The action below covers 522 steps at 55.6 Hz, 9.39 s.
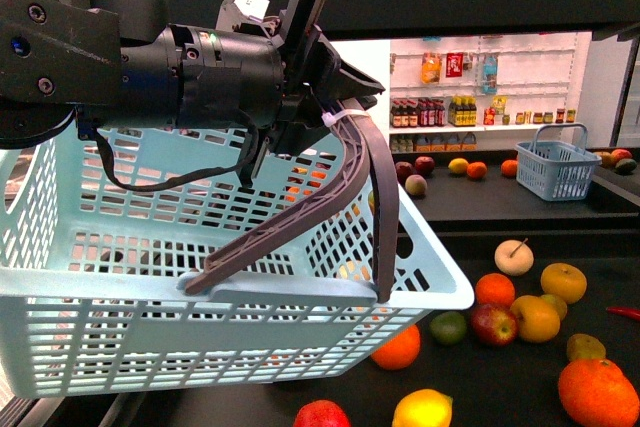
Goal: Pick lemon from shelf
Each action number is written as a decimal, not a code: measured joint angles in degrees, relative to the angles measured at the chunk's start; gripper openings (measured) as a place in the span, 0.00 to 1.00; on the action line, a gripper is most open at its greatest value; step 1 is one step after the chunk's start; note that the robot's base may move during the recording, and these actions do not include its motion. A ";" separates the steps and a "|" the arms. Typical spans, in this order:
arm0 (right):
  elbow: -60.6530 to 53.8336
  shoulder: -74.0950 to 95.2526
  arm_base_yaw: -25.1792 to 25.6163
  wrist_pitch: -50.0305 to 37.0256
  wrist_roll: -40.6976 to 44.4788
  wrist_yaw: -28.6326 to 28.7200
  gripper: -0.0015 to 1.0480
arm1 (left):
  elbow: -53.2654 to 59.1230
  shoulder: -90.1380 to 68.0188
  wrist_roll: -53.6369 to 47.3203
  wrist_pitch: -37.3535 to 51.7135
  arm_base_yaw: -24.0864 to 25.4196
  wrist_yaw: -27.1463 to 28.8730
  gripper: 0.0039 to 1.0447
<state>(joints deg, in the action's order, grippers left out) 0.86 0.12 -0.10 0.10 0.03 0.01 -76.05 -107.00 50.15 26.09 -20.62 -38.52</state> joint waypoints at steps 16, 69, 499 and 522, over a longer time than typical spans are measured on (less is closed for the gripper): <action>8.31 34.01 2.19 4.70 -5.49 6.80 0.93 | -0.11 -0.04 -1.27 -0.22 0.04 0.66 0.08; 73.64 133.72 -3.74 15.32 -35.52 6.69 0.93 | -0.13 -0.04 -1.53 -0.22 0.00 0.61 0.08; 112.24 164.69 1.42 12.31 96.89 39.43 0.93 | -0.13 -0.09 -1.55 -0.35 0.00 0.61 0.08; 135.05 175.05 0.02 24.15 95.91 37.81 0.93 | -0.13 -0.09 -1.53 -0.35 -0.02 0.59 0.08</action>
<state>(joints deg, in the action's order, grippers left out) 135.92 175.17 -0.08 24.25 95.94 37.82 -76.18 -107.09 48.62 25.74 -20.64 -37.93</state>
